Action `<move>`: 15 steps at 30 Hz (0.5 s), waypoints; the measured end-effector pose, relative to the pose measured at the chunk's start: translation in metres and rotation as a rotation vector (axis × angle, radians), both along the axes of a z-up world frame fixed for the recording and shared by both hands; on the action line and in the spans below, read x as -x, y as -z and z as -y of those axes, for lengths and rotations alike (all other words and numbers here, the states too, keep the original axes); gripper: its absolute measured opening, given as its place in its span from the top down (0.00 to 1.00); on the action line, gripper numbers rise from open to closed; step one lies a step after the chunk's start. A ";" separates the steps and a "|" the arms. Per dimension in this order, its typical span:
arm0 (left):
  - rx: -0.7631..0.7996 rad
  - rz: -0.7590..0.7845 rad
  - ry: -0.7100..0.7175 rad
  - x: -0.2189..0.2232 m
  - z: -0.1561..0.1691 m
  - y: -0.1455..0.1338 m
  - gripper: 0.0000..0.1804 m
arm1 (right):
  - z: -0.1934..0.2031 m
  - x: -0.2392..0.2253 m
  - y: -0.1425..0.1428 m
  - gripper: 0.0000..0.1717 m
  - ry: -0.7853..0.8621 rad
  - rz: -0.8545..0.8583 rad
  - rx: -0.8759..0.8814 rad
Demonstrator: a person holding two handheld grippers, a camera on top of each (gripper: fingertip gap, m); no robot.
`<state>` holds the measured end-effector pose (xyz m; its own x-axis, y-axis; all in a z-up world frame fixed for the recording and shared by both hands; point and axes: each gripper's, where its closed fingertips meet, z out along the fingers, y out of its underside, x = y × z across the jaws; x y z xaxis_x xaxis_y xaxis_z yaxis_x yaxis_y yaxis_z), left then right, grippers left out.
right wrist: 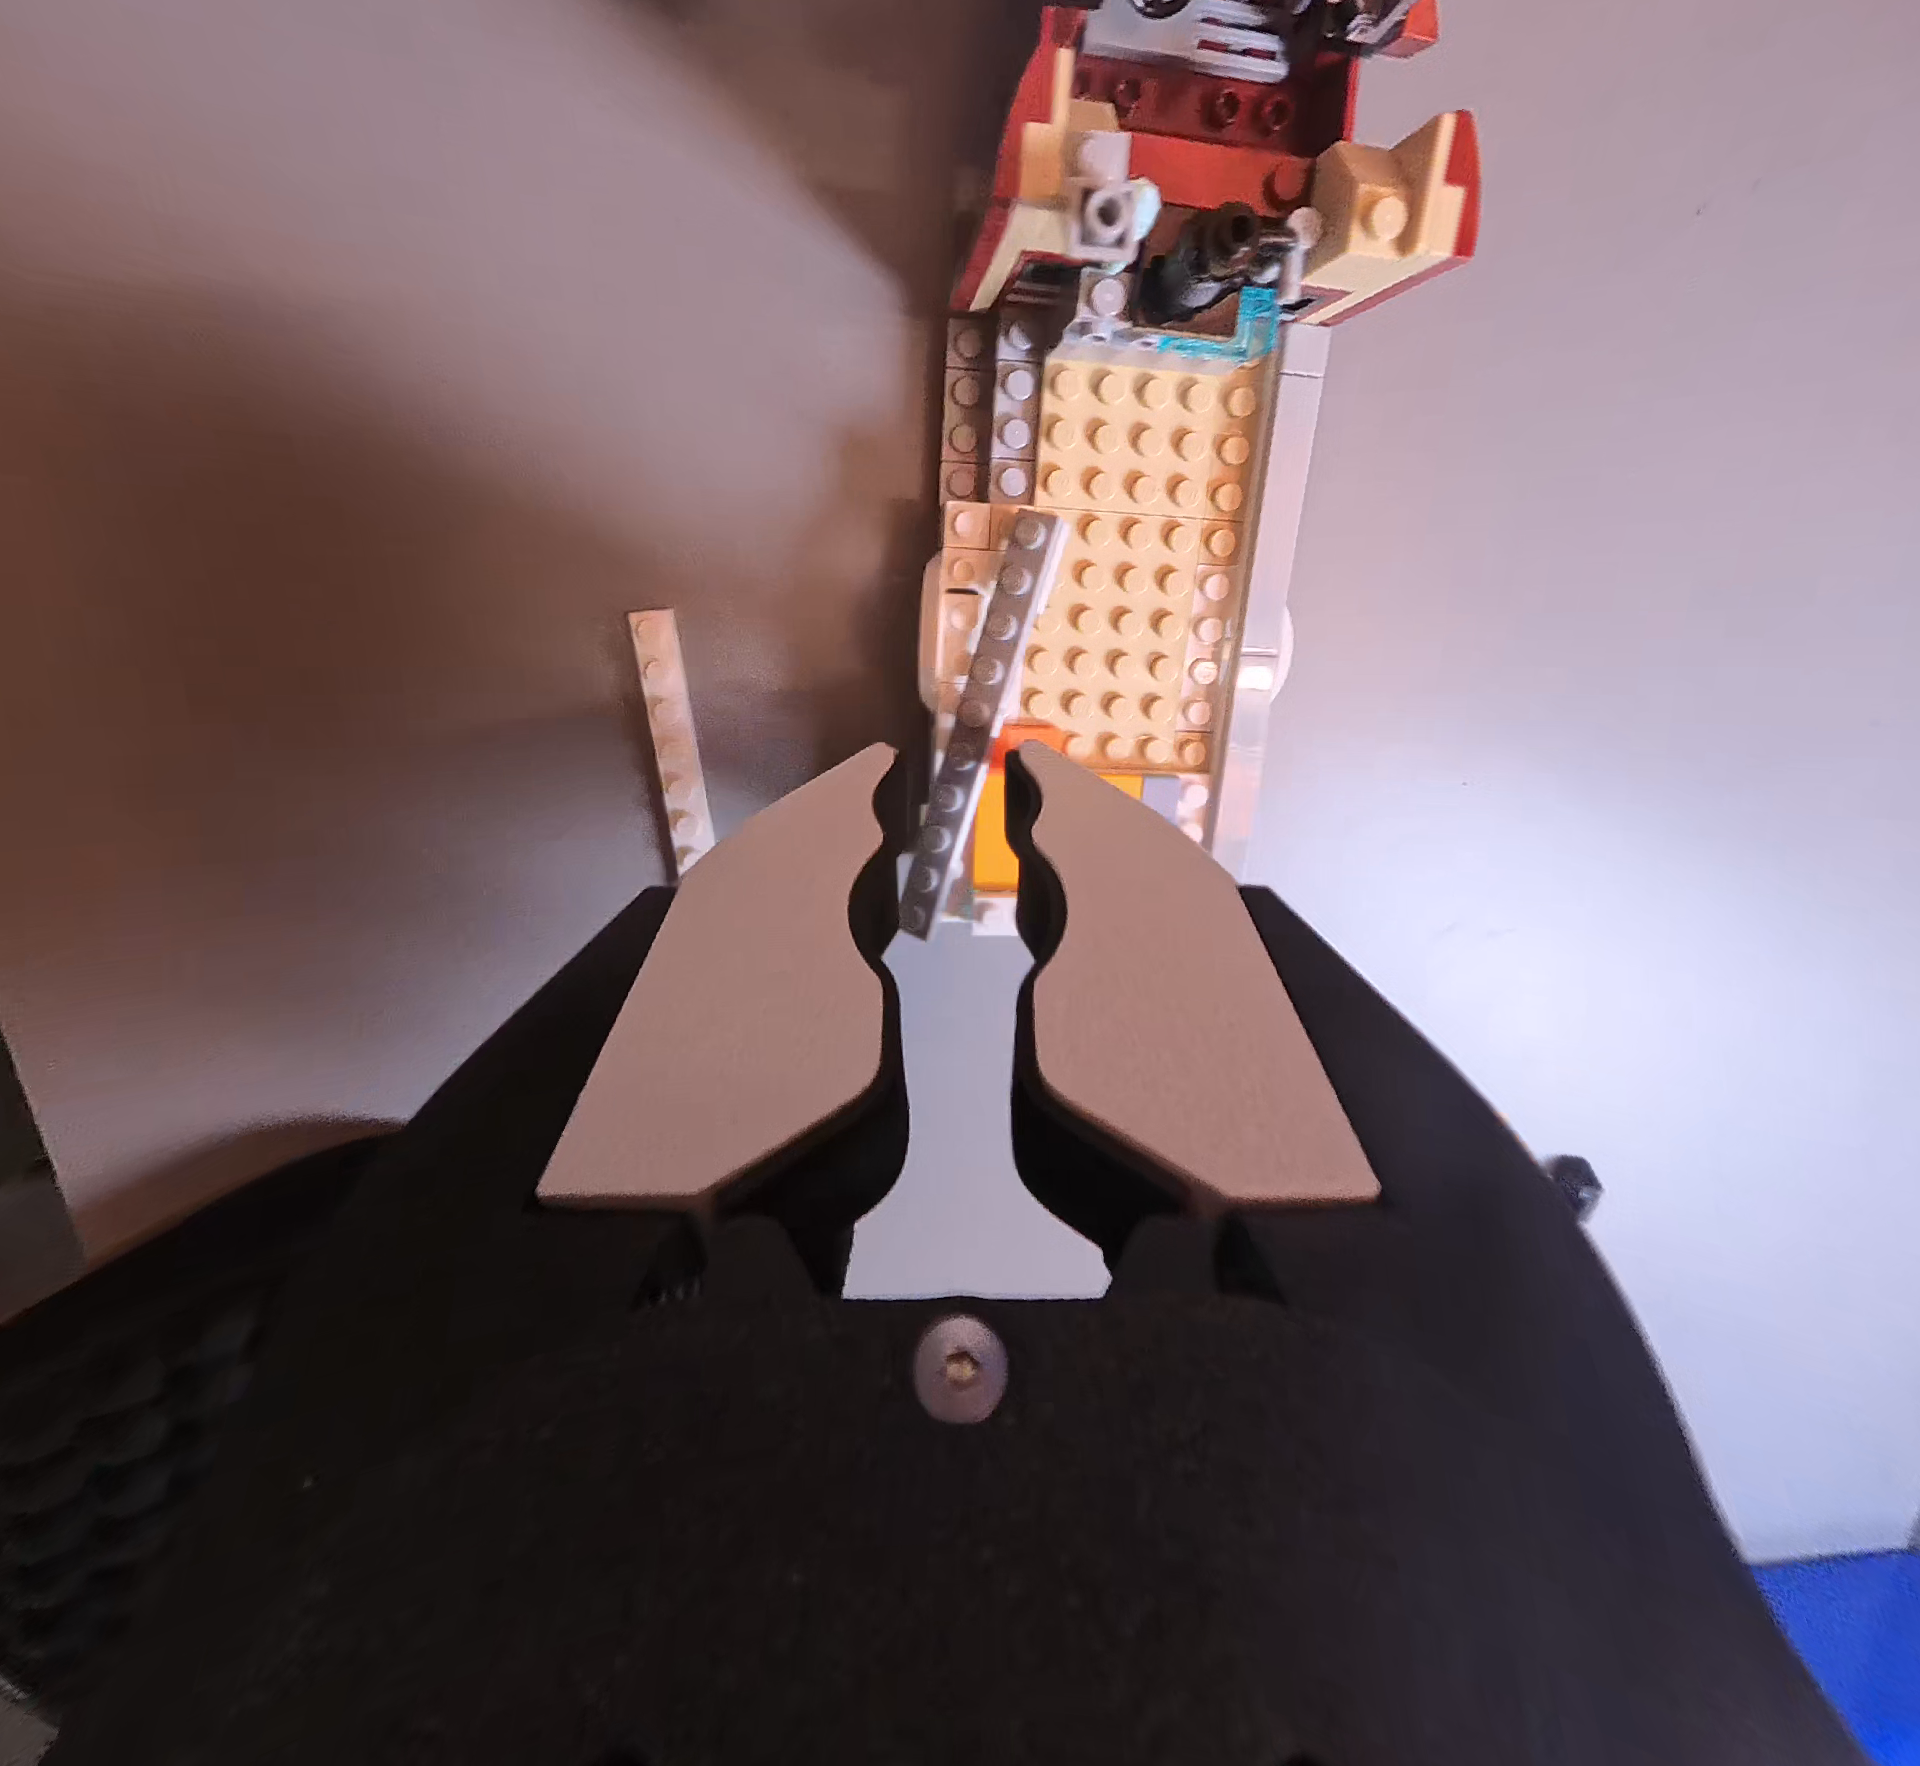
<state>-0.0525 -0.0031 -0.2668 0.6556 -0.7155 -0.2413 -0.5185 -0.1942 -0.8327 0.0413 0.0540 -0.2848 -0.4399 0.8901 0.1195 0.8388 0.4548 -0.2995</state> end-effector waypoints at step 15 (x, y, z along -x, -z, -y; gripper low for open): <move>0.016 -0.450 0.288 -0.066 -0.035 -0.005 0.90 | -0.001 -0.008 0.004 0.95 -0.006 -0.036 0.072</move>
<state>0.0134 0.0324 -0.2623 0.2660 -0.8574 -0.4406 -0.8580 -0.0023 -0.5137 0.0489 0.0552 -0.2884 -0.4422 0.8941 0.0707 0.8242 0.4362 -0.3613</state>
